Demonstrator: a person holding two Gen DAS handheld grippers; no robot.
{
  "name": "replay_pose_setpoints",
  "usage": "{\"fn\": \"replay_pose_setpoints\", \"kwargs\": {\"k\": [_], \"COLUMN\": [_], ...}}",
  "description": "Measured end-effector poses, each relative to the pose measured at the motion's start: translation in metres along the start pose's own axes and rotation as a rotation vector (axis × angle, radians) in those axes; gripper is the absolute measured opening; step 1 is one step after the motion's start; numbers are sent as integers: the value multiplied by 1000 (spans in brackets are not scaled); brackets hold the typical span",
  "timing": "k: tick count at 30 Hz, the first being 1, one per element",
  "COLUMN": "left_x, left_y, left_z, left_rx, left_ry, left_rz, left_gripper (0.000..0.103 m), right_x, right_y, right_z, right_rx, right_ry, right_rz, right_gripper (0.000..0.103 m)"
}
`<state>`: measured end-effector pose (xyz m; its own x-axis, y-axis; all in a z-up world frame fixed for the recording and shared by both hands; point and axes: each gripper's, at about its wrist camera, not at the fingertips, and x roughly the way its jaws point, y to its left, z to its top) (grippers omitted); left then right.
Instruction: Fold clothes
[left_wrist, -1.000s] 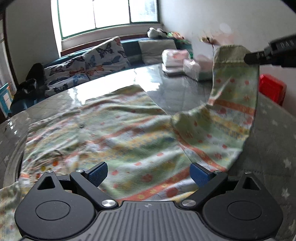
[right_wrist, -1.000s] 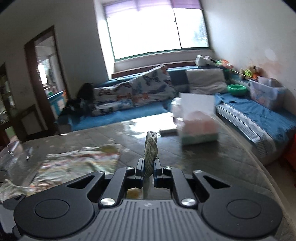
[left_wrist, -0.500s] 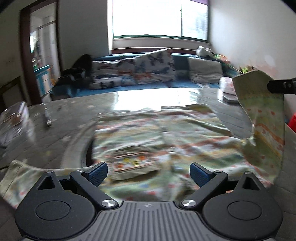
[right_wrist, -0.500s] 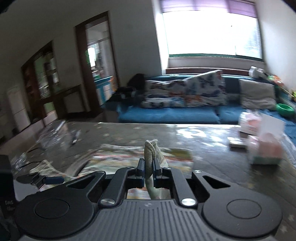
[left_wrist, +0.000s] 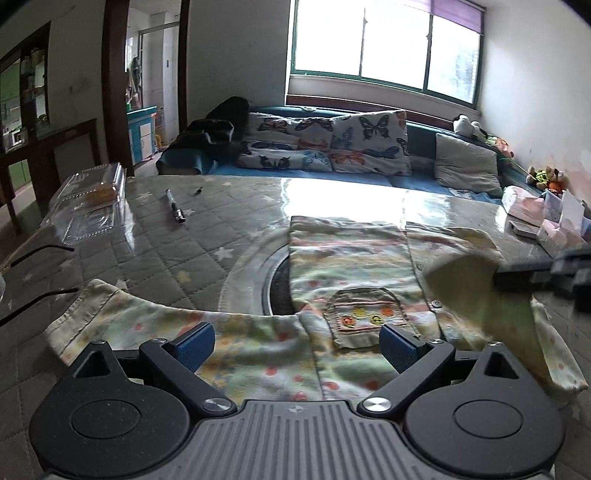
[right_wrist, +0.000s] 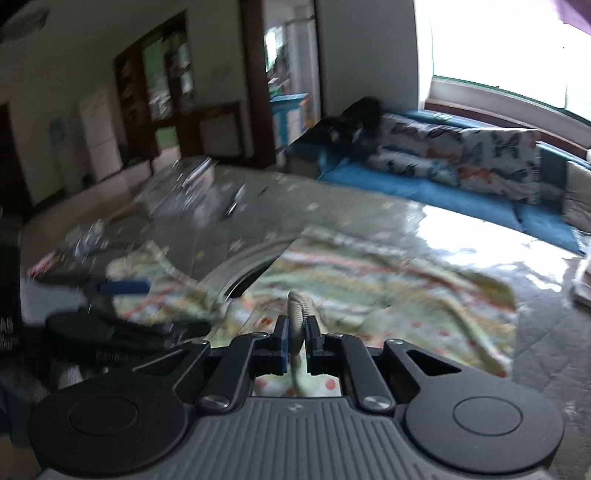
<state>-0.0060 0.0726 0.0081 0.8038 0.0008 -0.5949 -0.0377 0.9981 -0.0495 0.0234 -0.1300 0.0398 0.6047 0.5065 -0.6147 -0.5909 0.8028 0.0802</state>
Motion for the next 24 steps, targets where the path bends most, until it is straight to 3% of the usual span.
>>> {"fn": "replay_pose_setpoints", "kwargs": {"k": [4,10,19,24], "left_x": [1,0,7,11], "left_y": [-3,-18,-70,-85], "left_z": [3,8,0,-3], "left_rx": [2,26,125,154], "left_ry": [-4,-11,31,46], "left_rz": [-2,-35,-150,-183], "left_gripper": [98,98,96,96], "right_x": [-2,-19,-24,-38], "right_y": [1,-31,-88,-99], "right_z": [-5,-20,-79,-83], "right_rx": [-18,2,99,115], "right_ry": [10,66,202,175], "right_rz": [13,-62,-171,-177], "right_gripper": [17,17,17,15]}}
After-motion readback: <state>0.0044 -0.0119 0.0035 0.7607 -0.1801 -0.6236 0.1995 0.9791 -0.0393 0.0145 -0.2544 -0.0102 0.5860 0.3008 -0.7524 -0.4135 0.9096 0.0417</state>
